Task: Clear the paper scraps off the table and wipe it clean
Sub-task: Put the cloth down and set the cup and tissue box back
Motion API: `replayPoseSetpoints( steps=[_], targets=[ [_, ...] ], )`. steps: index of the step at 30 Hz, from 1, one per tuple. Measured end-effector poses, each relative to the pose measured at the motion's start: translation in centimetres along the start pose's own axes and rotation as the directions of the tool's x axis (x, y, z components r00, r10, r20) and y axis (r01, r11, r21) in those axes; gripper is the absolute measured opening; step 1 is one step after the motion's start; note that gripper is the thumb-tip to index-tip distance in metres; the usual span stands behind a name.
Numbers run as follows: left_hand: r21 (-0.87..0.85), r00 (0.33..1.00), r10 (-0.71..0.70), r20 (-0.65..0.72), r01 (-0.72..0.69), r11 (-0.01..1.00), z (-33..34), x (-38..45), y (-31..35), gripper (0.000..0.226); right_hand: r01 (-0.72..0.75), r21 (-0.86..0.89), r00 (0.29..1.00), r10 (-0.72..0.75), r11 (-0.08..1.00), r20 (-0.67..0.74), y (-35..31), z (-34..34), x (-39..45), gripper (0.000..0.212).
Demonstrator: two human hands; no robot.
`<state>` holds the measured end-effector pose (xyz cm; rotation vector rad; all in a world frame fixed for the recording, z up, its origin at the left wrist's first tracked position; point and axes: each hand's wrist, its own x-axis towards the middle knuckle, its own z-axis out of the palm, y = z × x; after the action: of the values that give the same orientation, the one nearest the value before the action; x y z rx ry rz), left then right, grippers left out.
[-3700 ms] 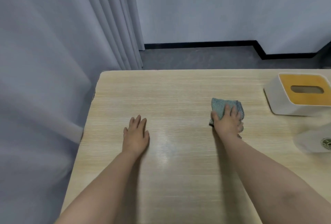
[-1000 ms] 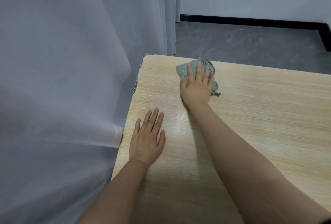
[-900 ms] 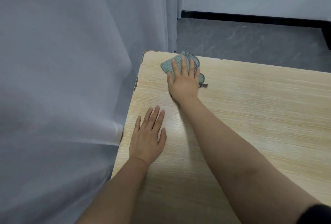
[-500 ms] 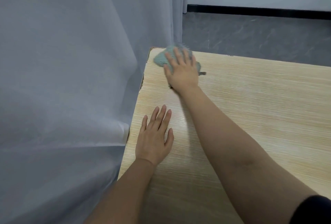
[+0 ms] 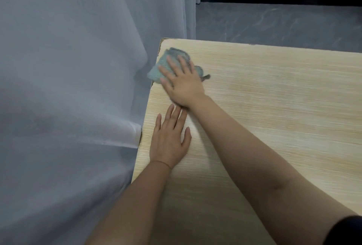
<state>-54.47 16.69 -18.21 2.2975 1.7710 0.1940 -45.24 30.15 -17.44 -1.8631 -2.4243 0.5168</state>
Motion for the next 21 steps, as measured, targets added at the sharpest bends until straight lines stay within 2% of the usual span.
replayPoseSetpoints(
  steps=[2,4,7,11,16,19,21],
  targets=[
    [-0.010,1.000,0.000,0.002,0.000,1.000,-0.2,0.0,0.0,0.054,0.069,0.010,0.997,-0.069,0.998,0.045,-0.7,-0.1,-0.2,0.048],
    [-0.023,1.000,-0.002,-0.001,0.002,1.000,-0.3,-0.1,0.0,0.054,0.038,0.016,0.998,-0.039,0.999,0.048,0.5,-0.8,-0.7,0.047],
    [-0.055,1.000,-0.004,0.021,0.005,0.998,-0.5,-0.4,0.0,0.055,-0.133,0.039,0.991,0.133,0.990,0.014,4.0,-1.6,-3.0,0.048],
    [-0.086,0.996,0.013,0.089,-0.005,0.996,-1.1,-0.5,-0.4,0.058,-0.359,0.087,0.931,0.363,0.929,-0.042,8.7,-2.0,-8.6,0.050],
    [-0.061,0.975,0.006,0.221,0.007,0.998,-2.3,-2.5,-0.7,0.053,-0.614,0.130,0.775,0.625,0.779,-0.088,11.1,-1.7,-14.0,0.052],
    [-0.013,0.957,-0.012,0.290,0.016,1.000,-3.1,-4.4,-0.6,0.054,-0.681,0.123,0.718,0.691,0.722,-0.078,9.5,-1.4,-14.0,0.053],
    [0.000,0.944,-0.013,0.329,0.014,1.000,-3.5,-5.4,-0.6,0.055,-0.644,0.097,0.756,0.650,0.759,-0.069,7.2,-1.0,-12.8,0.053]
  ],
)
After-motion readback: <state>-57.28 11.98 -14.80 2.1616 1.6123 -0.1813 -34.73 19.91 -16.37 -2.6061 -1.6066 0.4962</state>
